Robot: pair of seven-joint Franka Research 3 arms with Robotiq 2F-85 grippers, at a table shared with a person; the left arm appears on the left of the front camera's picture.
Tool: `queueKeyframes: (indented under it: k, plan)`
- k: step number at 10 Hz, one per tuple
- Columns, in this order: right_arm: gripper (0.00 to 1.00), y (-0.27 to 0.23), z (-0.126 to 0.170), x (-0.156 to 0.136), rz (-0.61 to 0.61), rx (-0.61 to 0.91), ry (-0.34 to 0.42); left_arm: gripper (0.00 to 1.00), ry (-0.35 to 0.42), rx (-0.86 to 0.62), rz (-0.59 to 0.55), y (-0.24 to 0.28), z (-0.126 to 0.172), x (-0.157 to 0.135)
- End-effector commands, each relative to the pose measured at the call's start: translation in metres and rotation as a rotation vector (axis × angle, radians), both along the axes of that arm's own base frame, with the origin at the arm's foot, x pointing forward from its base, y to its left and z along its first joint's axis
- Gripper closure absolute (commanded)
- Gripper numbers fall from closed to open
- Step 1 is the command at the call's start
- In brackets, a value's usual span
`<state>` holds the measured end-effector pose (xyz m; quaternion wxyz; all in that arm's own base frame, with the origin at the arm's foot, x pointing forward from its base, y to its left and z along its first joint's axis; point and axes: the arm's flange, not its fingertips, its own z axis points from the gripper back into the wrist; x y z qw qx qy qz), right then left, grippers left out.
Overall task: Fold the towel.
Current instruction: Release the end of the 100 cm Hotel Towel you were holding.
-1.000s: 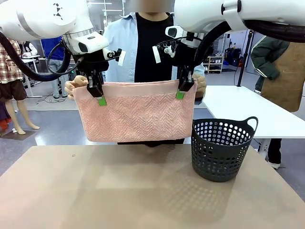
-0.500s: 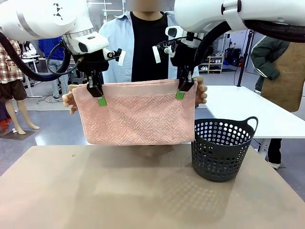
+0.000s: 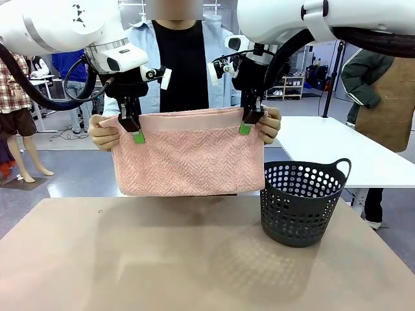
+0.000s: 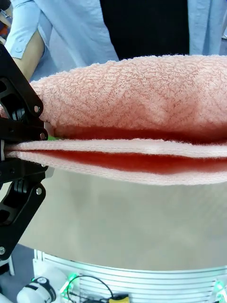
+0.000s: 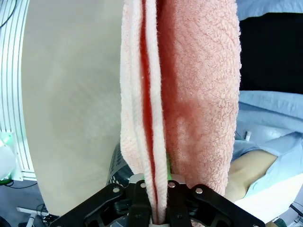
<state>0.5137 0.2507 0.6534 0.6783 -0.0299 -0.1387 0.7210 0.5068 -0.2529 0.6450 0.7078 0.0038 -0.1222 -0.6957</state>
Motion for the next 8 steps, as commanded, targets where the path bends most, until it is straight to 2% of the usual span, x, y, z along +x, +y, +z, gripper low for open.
queueKeyframes:
  k: [1,2,3,4,5,6,7,8]
  plan:
    - [0.92,0.0,0.0,0.0,0.0,0.0,0.0,0.75,0.0,0.0,0.0,0.0,0.0,0.0]
    - [0.66,-0.002,0.004,-0.003,-0.002,0.019,-0.017,0.59,-0.02,0.004,-0.012,0.001,0.005,-0.003]
    - [0.63,-0.003,0.006,-0.005,-0.016,0.028,-0.012,0.39,-0.038,0.001,-0.002,0.003,0.008,-0.005]
    - [0.37,-0.004,0.009,-0.007,-0.009,0.04,-0.014,0.23,-0.054,-0.01,0.012,0.004,0.014,-0.009]
    - [0.34,-0.006,0.016,-0.012,-0.012,0.066,-0.019,0.02,-0.066,-0.041,0.021,0.005,0.024,-0.018]
    - [0.08,-0.007,0.024,-0.018,-0.007,0.077,-0.036,0.0,-0.079,-0.061,0.016,0.008,0.032,-0.026]
    - [0.07,-0.009,0.037,-0.027,-0.001,0.092,-0.068,0.0,-0.112,-0.071,0.028,0.012,0.044,-0.034]
    - [0.0,-0.016,0.05,-0.035,-0.001,0.114,-0.083,0.0,-0.144,-0.106,0.026,0.019,0.055,-0.043]
